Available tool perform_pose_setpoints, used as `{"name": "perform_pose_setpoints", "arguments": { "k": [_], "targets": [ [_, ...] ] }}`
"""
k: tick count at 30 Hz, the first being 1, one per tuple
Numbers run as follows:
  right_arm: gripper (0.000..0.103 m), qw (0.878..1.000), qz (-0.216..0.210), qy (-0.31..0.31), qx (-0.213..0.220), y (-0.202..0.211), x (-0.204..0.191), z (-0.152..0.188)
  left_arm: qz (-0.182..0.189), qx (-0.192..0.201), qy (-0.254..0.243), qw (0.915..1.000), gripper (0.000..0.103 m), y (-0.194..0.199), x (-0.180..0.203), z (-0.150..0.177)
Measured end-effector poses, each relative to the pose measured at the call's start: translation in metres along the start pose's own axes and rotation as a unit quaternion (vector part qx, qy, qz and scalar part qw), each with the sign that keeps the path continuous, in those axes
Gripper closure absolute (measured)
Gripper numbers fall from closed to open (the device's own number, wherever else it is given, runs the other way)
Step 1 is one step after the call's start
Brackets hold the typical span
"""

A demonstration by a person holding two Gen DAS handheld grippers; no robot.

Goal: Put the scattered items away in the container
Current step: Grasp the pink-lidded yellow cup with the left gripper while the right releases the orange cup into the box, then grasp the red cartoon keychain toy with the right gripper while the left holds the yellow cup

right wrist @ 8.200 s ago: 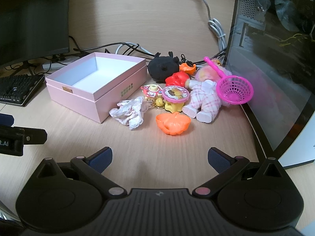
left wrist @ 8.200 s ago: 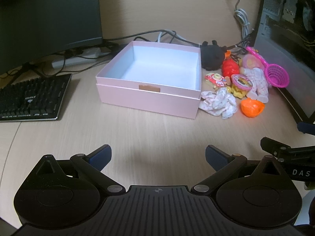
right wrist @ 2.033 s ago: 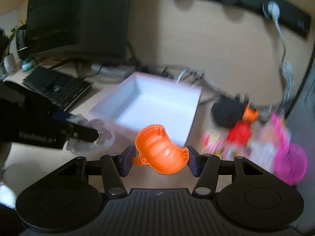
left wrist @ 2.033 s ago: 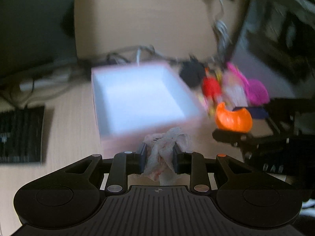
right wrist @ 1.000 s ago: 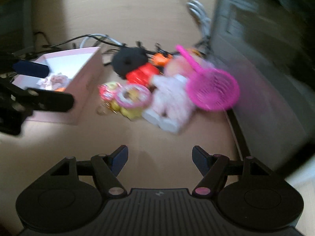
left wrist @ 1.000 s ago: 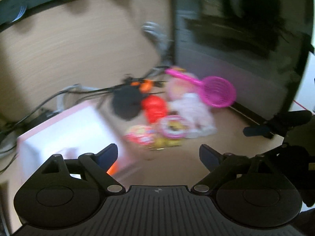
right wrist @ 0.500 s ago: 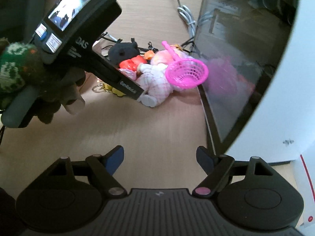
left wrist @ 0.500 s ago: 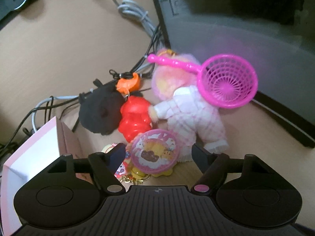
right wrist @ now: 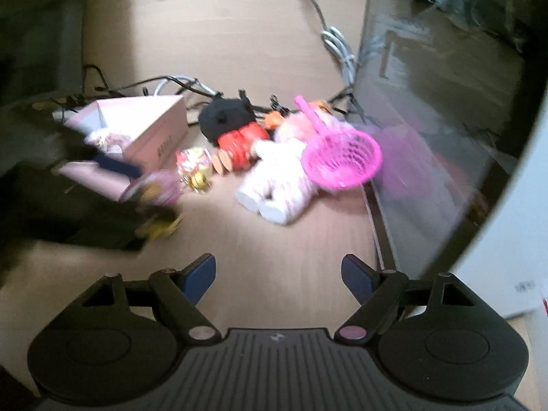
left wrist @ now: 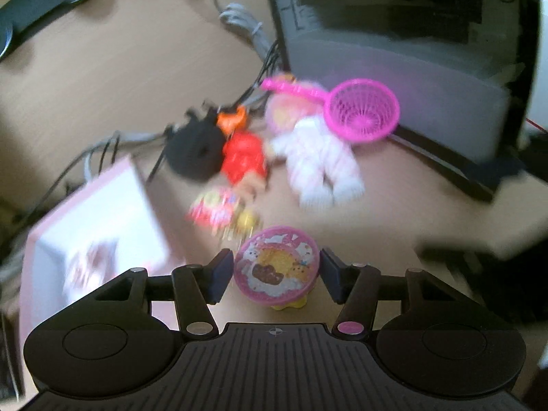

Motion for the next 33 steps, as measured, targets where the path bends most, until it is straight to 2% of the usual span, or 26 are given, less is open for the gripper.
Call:
{"name": "perform_pose_setpoints", "arguments": {
  "k": [5, 6, 7, 8, 11, 13, 15, 17, 22, 27, 29, 30, 33],
  "targets": [
    [0.023, 0.998, -0.046, 0.018, 0.025, -0.024, -0.018, -0.030, -0.013, -0.029, 0.022, 0.9993, 0.042, 0.018, -0.016, 0.037],
    [0.032, 0.998, -0.061, 0.023, 0.026, -0.032, -0.024, -0.037, -0.018, -0.033, 0.030, 0.9988, 0.042, 0.020, -0.019, 0.041],
    [0.047, 0.997, -0.075, 0.028, 0.022, -0.041, -0.029, -0.042, -0.024, -0.036, 0.041, 0.9982, 0.042, 0.022, -0.024, 0.044],
    [0.051, 0.995, -0.088, 0.032, 0.017, -0.050, -0.034, -0.047, -0.030, -0.039, 0.052, 0.9974, 0.041, 0.024, -0.028, 0.047],
    [0.052, 0.994, -0.098, 0.050, 0.019, -0.077, -0.049, -0.061, -0.045, -0.045, 0.078, 0.9949, 0.041, 0.030, -0.039, 0.055],
    [0.052, 0.993, -0.100, 0.056, 0.019, -0.094, -0.055, -0.068, -0.051, -0.044, 0.092, 0.9935, 0.033, 0.036, -0.045, 0.060],
    [0.052, 0.992, -0.114, 0.042, 0.014, -0.109, -0.057, -0.075, -0.053, -0.042, 0.104, 0.9923, 0.026, 0.043, -0.051, 0.064],
    [0.052, 0.991, -0.130, 0.021, 0.002, -0.123, -0.057, -0.079, -0.060, -0.042, 0.117, 0.9905, 0.022, 0.049, -0.056, 0.069],
    [0.051, 0.991, -0.131, -0.007, -0.012, -0.150, -0.054, -0.082, -0.079, -0.048, 0.148, 0.9846, 0.018, 0.059, -0.069, 0.078],
    [0.050, 0.991, -0.130, -0.001, -0.008, -0.167, -0.058, -0.085, -0.082, -0.048, 0.171, 0.9808, 0.015, 0.067, -0.076, 0.084],
    [0.053, 0.992, -0.128, 0.007, -0.006, -0.168, -0.059, -0.086, -0.074, -0.046, 0.173, 0.9810, 0.014, 0.069, -0.076, 0.084],
    [0.057, 0.992, -0.126, 0.011, -0.007, -0.166, -0.060, -0.085, -0.070, -0.045, 0.174, 0.9811, 0.013, 0.070, -0.075, 0.084],
    [0.058, 0.993, -0.121, 0.009, -0.006, -0.153, -0.057, -0.081, -0.054, -0.043, 0.167, 0.9835, 0.011, 0.068, -0.071, 0.082]
  ]
}}
Point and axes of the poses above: each gripper's, at about its wrist camera, not at the fingertips, and y roughly against the way its jaws point, x to its right, z to its underside, the point moved 4 cm from there along -y, roughly the way its jaws point, and after that the axes turned 3 degrees about y, right-handed, at the moved point
